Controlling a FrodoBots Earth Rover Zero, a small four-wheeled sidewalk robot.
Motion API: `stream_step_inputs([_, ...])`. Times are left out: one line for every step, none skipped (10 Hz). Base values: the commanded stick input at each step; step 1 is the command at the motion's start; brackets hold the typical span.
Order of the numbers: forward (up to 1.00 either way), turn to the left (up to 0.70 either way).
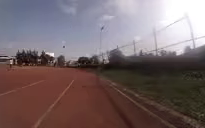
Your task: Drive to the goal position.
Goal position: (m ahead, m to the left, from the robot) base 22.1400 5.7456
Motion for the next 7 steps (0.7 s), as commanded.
stream_step_inputs([0.50,0.50])
stream_step_inputs([0.50,0.32])
stream_step_inputs([0.50,0.04])
stream_step_inputs([0.50,0.00])
stream_step_inputs([0.50,0.00])
stream_step_inputs([0.50,0.00])
stream_step_inputs([0.50,0.00])
